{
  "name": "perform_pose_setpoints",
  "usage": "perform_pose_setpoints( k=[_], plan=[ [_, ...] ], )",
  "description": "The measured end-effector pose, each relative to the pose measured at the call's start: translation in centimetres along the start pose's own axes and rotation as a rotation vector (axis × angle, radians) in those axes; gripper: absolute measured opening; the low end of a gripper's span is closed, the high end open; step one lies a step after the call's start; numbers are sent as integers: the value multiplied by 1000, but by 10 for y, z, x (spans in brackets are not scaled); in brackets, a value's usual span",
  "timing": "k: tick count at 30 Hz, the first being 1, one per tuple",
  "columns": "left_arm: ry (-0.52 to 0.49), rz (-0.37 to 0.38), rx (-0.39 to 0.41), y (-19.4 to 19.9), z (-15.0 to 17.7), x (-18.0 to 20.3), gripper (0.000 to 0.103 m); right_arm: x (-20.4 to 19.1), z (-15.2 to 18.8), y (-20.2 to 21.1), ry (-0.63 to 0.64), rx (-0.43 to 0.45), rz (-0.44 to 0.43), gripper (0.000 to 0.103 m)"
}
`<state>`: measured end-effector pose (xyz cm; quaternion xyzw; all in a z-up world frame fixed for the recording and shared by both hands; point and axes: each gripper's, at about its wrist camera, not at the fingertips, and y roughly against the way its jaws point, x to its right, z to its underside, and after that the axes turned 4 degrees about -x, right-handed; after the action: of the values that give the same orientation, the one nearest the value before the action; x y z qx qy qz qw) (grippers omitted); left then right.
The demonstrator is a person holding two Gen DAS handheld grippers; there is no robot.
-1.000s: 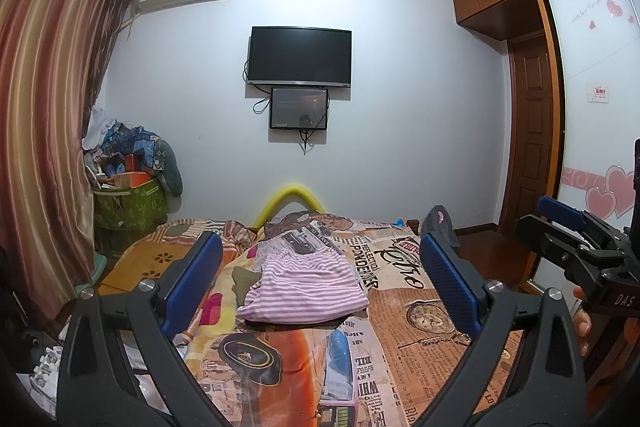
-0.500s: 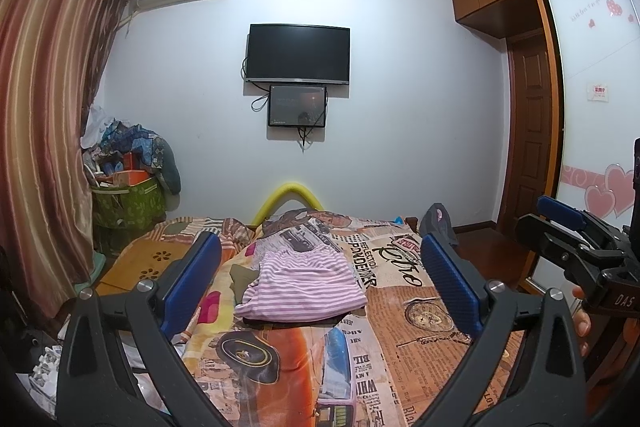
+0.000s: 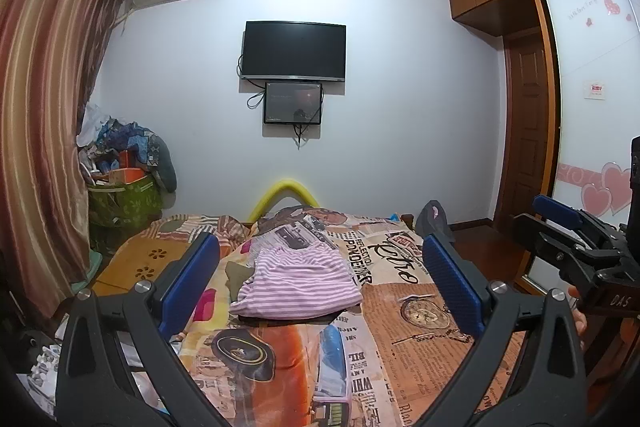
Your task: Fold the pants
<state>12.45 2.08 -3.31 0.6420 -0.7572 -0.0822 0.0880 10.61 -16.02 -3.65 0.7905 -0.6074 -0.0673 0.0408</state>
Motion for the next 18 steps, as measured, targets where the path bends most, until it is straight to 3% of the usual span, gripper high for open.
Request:
perform_pose_setpoints(
  k=[18],
  plan=[
    [4, 11, -6, -1, 0, -3, 102, -2, 0, -1, 4, -14, 14, 102]
  ],
)
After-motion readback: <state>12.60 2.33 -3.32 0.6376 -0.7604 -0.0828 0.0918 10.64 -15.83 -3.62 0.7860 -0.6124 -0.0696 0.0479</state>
